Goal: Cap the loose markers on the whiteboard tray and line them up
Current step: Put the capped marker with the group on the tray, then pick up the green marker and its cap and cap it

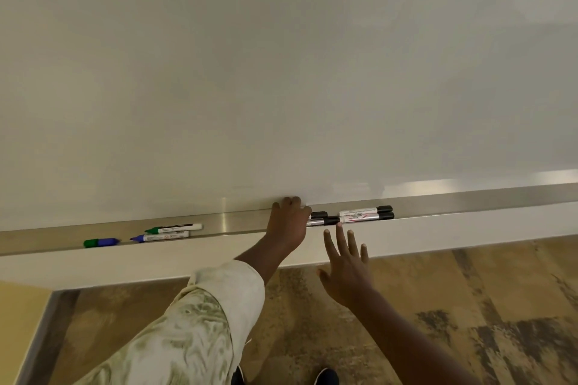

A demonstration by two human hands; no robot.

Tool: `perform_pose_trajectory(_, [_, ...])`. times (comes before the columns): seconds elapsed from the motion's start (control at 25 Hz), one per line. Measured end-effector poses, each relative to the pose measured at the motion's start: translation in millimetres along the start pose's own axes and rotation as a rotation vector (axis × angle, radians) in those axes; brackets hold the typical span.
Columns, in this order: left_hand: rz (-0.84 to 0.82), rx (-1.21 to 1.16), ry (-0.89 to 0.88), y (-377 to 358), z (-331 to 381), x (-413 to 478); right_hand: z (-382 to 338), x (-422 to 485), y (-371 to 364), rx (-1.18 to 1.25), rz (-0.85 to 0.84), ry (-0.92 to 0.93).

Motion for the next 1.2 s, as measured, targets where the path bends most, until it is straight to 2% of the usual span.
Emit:
perform_pose_trajectory(0.96, [0.085,-0.070,-0.070,-1,23,-4,5,2,4,-0.057,-0.022,0.029])
perform_pose_trajectory(1.04, [0.110,-0.108,-0.064,-2,11,-13,-1,2,8,-0.043,0.022,0.037])
perform_pose_trajectory(1.2, [0.154,-0.165,-0.045,-5,-33,-42,-28,8,21,-0.015,0.221,0.114])
Point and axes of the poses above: each hand's wrist, its own x-axis towards the middle knuckle, its own y-axis out of the back of the hand, z = x × y, the point moved 4 cm from there along x, towards the middle knuckle, and after that the axes turned 4 degrees about z, right-handed, at the moved point
